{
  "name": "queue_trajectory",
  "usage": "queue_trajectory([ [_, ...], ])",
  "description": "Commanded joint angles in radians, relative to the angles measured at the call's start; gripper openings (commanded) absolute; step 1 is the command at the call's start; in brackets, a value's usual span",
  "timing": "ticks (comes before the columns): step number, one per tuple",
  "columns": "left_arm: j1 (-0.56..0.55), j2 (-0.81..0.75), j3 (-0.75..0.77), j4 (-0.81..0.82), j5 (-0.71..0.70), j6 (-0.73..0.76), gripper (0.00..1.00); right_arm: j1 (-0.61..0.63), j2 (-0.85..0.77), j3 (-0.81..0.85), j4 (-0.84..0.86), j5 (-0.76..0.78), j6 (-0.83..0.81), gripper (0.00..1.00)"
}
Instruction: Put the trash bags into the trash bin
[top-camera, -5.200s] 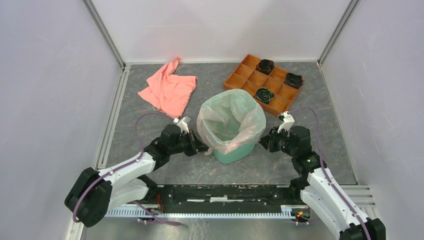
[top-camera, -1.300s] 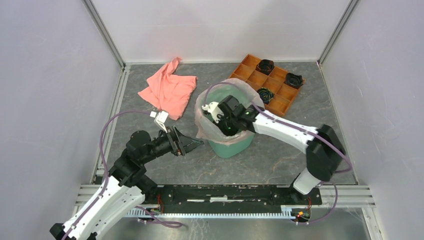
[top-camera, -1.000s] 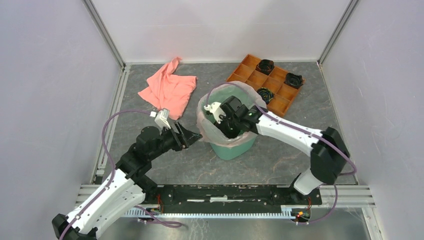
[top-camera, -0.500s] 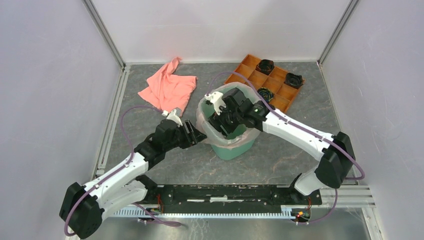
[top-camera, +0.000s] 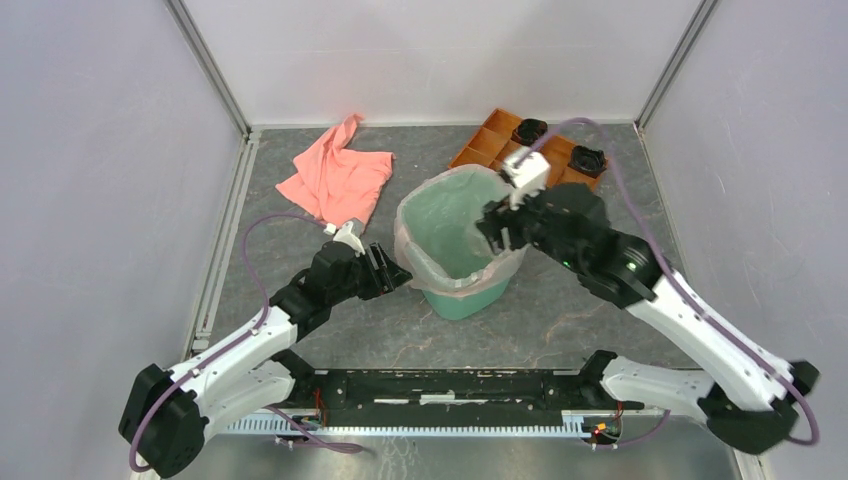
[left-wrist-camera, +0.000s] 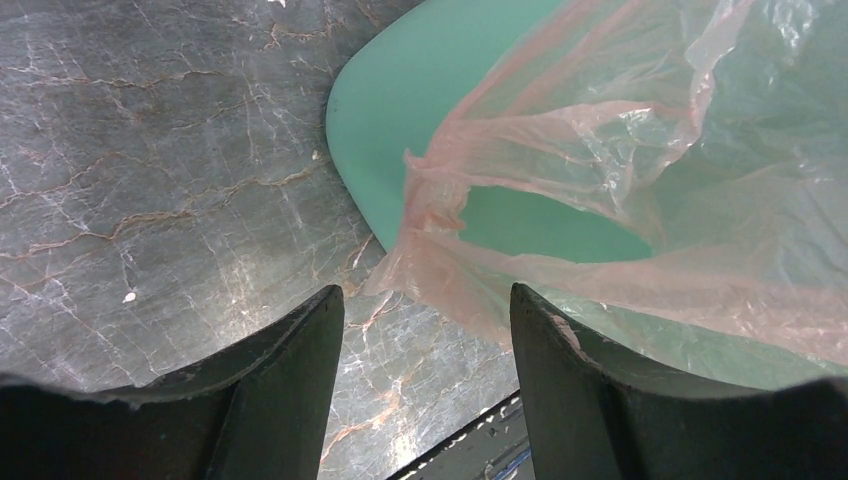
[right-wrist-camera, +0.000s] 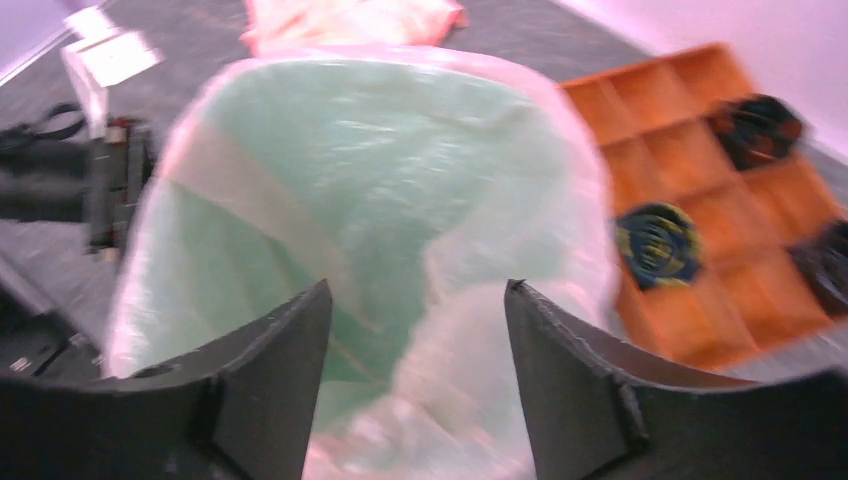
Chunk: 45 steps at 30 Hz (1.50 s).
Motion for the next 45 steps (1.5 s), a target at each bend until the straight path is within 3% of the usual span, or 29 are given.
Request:
queue_trajectory([
  [1, -0.002, -0.023, 0.001, 0.025, 0.016, 0.040, 0.69, -0.056, -0.112, -0.122, 0.021, 0.237, 0.024, 0.67],
  [5, -0.003, -0.030, 0.000, 0.023, 0.019, 0.038, 0.69, -0.085, -0.135, -0.178, -0.028, 0.270, 0.009, 0.64],
  [13, -0.002, 0.017, -0.044, 0.093, 0.036, -0.002, 0.65, -0.085, -0.079, -0.308, 0.033, 0.141, -0.012, 0.50],
  [16, -0.003, -0.013, -0.037, 0.057, 0.019, -0.002, 0.64, -0.086, -0.075, -0.302, 0.024, 0.154, -0.008, 0.50],
  [18, -0.003, -0.052, -0.012, -0.002, 0.009, 0.009, 0.66, -0.086, -0.094, -0.270, 0.000, 0.180, -0.009, 0.56],
  [23, -0.003, -0.188, 0.077, -0.209, -0.041, 0.048, 0.82, -0.085, -0.147, -0.165, -0.086, 0.217, -0.011, 0.89],
  [26, -0.003, -0.269, 0.132, -0.333, -0.075, 0.062, 0.88, -0.086, -0.172, -0.094, -0.135, 0.232, -0.016, 0.98],
  [34, -0.002, -0.409, 0.404, -0.582, -0.112, 0.141, 0.95, -0.085, -0.285, 0.038, -0.182, 0.195, -0.037, 0.98],
  [45, -0.002, -0.383, 0.867, -0.479, -0.007, 0.346, 0.99, -0.086, -0.541, 0.075, -0.141, 0.141, -0.049, 0.98],
])
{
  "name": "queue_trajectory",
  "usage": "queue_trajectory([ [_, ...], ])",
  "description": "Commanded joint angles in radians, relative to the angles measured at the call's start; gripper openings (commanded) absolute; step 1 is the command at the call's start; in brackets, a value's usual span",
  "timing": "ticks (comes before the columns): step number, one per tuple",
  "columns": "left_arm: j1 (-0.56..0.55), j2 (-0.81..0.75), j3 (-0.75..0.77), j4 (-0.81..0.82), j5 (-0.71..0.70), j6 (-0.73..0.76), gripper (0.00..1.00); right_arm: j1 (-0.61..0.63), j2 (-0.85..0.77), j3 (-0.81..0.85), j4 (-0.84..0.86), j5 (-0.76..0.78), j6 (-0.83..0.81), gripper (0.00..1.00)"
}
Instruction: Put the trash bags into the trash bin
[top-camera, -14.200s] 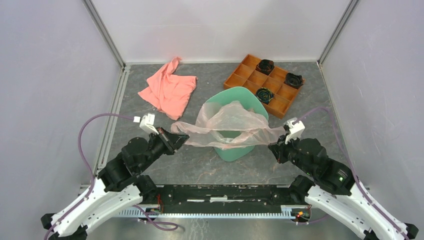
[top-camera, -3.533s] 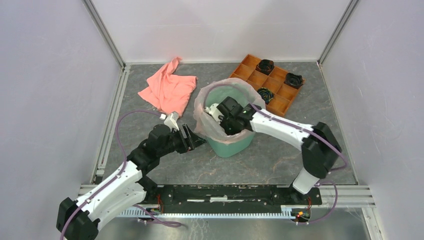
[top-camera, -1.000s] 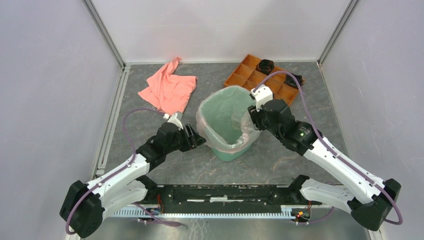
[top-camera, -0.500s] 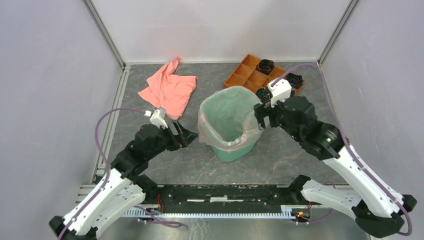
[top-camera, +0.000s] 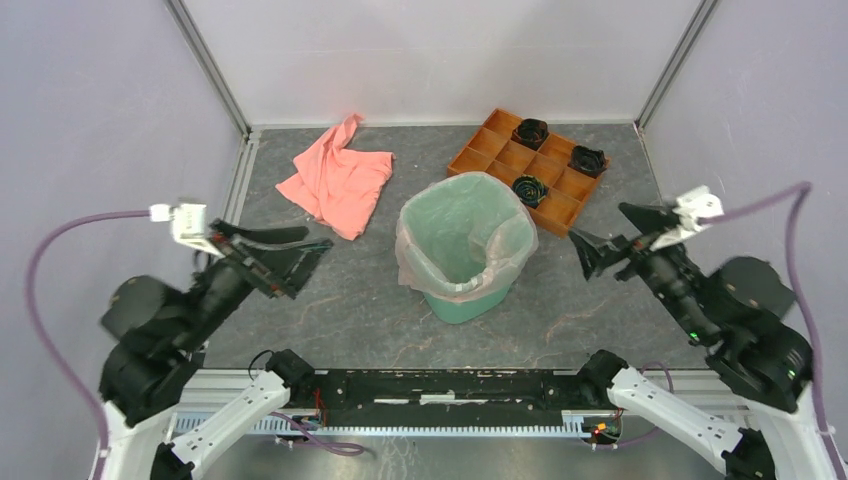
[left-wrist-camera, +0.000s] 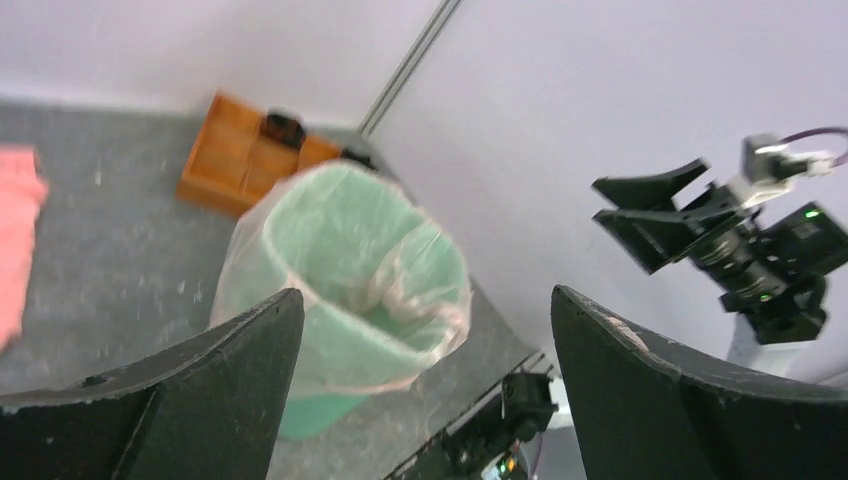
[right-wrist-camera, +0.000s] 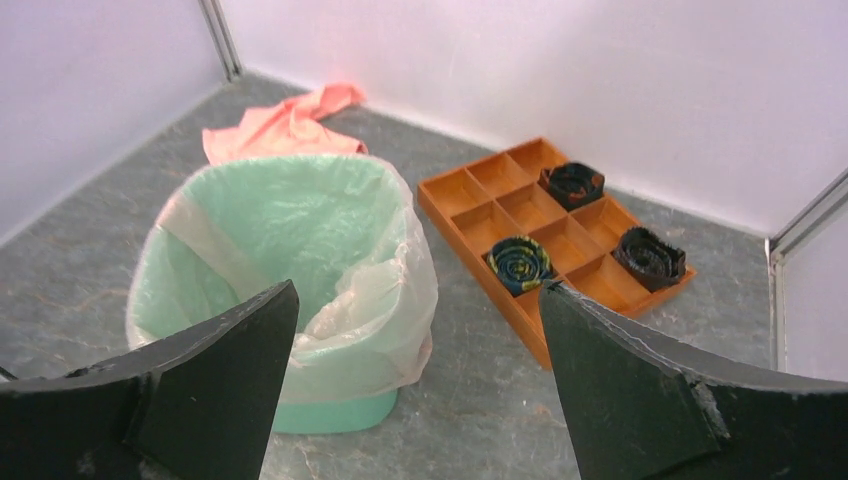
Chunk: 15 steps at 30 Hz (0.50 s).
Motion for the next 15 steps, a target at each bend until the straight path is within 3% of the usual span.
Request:
queue_trajectory([
  [1, -0.002, 0.021, 0.148, 0.061, 0.026, 0.153, 0.99, 0.001, -0.079, 0.060, 0.024, -0.027, -0.013, 0.98],
  [15, -0.002, 0.037, 0.285, 0.052, -0.021, 0.223, 1.00, 0.001, -0.174, 0.157, -0.004, 0.008, -0.038, 0.98],
])
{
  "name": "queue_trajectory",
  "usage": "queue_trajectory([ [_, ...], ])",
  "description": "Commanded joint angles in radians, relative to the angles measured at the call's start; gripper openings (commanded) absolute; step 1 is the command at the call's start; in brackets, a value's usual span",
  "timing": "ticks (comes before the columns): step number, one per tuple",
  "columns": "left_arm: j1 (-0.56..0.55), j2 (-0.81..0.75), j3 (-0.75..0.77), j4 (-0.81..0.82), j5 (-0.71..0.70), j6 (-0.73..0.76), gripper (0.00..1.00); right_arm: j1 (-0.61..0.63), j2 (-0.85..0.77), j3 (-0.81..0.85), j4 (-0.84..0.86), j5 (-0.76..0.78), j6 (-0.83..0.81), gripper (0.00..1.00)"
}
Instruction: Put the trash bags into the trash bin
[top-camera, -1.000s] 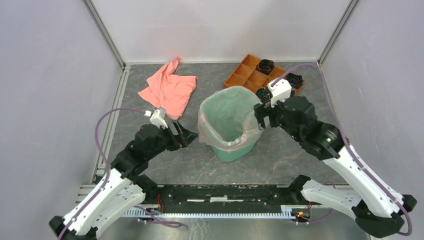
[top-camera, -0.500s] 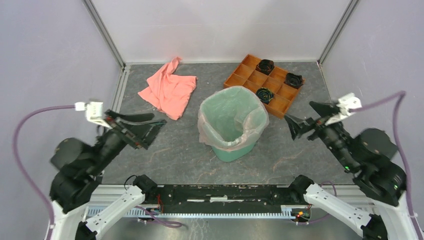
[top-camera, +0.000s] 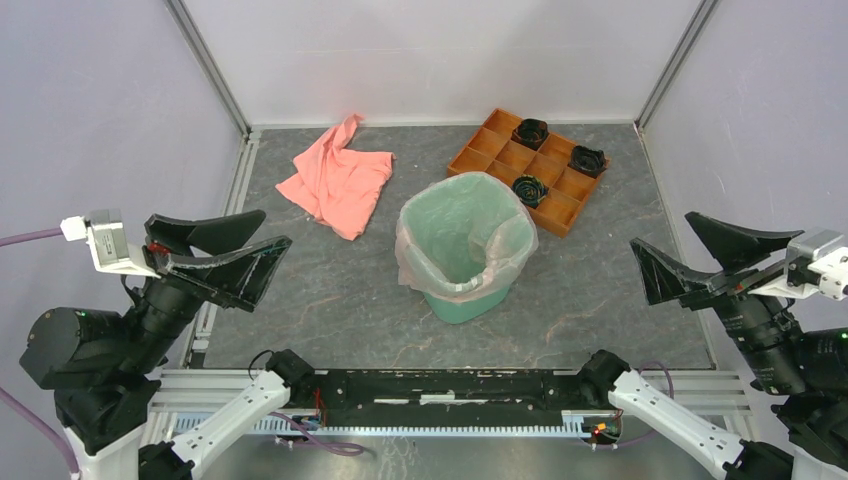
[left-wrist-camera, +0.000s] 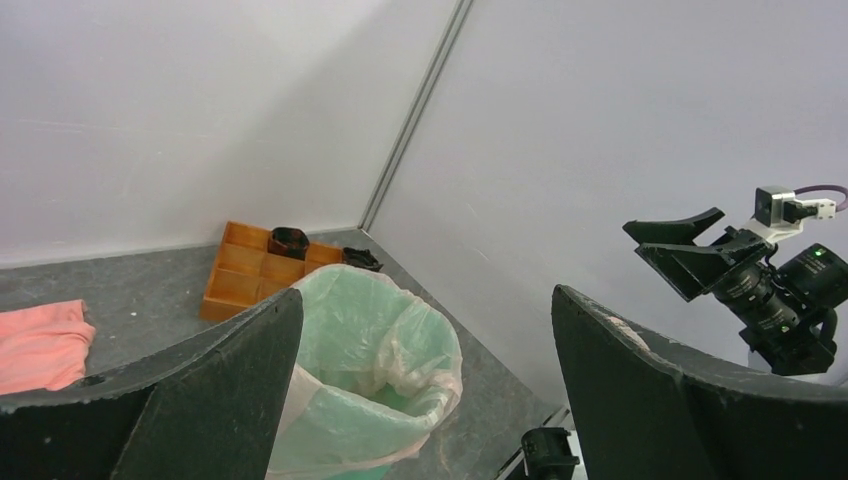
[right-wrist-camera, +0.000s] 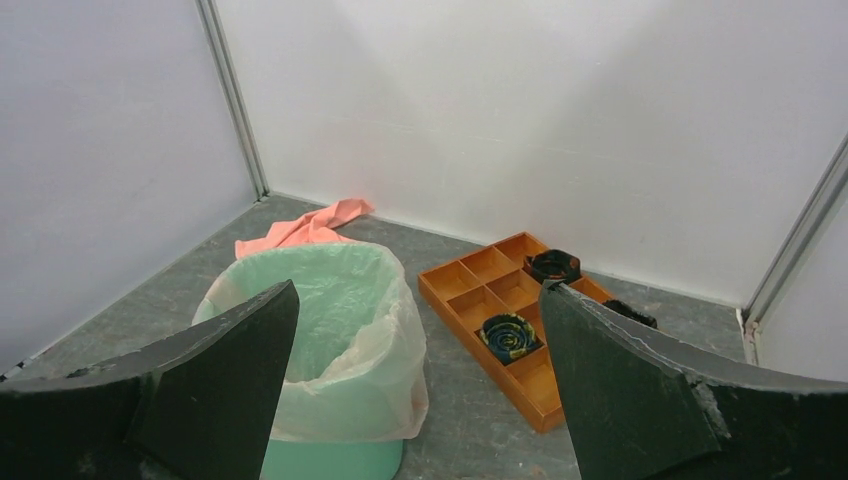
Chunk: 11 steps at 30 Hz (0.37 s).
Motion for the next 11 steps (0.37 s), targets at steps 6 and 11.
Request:
queue_trajectory([
  [6, -0.002, 0.021, 0.031, -0.006, -0.048, 0.064, 1.00, 0.002, -0.013, -0.003, 0.002, 0.060, -0.031, 0.98],
  [11, -0.002, 0.027, 0.019, -0.006, -0.049, 0.064, 1.00, -0.003, -0.030, -0.063, 0.013, 0.060, -0.060, 0.98],
])
